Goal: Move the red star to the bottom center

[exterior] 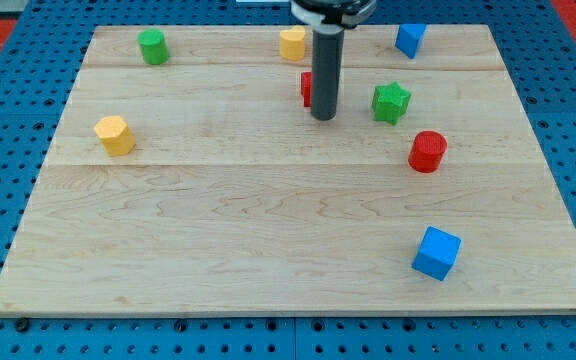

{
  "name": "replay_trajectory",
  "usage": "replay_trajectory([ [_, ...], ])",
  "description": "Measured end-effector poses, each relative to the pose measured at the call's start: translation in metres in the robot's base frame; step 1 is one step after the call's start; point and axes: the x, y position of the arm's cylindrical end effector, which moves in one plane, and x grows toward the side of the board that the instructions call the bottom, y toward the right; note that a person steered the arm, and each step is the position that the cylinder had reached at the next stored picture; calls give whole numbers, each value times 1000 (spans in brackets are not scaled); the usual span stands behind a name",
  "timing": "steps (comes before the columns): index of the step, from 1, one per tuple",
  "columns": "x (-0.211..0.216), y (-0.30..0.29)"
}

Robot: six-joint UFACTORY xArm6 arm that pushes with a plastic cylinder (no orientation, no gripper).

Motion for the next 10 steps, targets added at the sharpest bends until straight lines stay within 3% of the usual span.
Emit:
replay_trajectory([
  [1, -12, 41],
  [3, -66, 19],
  [5, -19, -54],
  [6, -40, -66],
  [8, 40, -87],
  [9, 40, -85],
  [10, 13, -68],
])
